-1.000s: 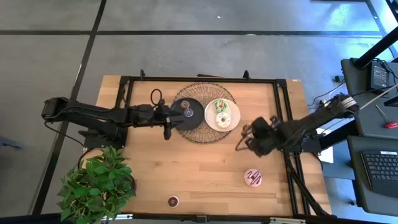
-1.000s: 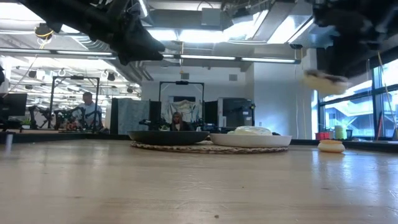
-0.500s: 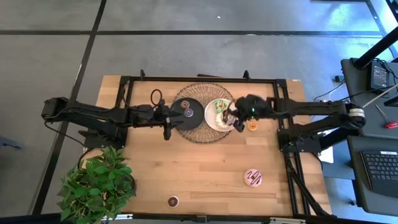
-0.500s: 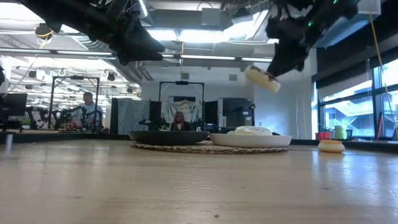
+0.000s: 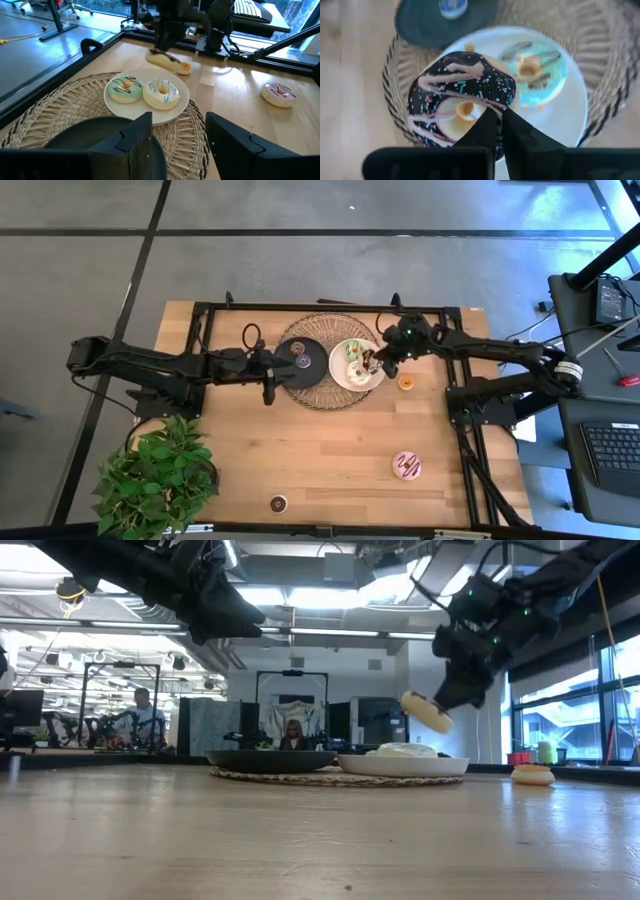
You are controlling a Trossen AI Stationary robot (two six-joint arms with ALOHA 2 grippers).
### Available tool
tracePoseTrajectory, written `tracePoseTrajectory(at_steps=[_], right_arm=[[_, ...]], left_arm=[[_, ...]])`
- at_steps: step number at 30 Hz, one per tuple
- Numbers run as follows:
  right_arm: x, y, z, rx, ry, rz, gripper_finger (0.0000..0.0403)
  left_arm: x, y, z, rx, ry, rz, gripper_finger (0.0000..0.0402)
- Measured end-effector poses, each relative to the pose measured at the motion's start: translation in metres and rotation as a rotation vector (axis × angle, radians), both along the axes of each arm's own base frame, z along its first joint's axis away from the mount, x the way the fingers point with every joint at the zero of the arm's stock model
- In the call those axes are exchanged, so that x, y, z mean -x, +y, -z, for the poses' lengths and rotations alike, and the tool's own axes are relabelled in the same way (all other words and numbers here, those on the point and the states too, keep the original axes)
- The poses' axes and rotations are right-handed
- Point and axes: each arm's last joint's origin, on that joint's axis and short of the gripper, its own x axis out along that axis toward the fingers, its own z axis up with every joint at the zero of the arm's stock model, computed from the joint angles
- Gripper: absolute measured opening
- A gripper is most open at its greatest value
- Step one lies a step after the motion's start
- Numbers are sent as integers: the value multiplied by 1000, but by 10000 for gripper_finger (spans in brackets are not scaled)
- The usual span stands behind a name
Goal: Pick & Place donuts
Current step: Put the big black donut on the white plate
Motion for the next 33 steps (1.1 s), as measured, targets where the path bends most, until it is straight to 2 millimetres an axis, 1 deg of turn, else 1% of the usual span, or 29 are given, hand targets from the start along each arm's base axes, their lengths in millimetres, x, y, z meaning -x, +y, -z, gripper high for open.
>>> tracePoseTrajectory(at_steps=[6, 10, 14, 18, 22, 29, 33], right_arm=[[2, -8, 23, -43, 48, 6, 20], [1, -14, 32, -63, 80, 26, 20], [1, -18, 39, -72, 107, 40, 23], [1, -19, 42, -24, 135, 28, 33], [2, -19, 42, -1, 152, 48, 60], [2, -20, 42, 19, 166, 69, 129], [1, -21, 41, 26, 172, 78, 154]], left_arm=[[0, 0, 0, 1, 0, 0, 176], [0, 0, 0, 10, -2, -3, 177], [0, 0, 0, 11, -2, -3, 177], [0, 0, 0, 10, -2, -3, 174], [0, 0, 0, 10, -2, -3, 175], [0, 0, 0, 10, -1, -3, 177], [0, 0, 0, 9, -1, -3, 173]])
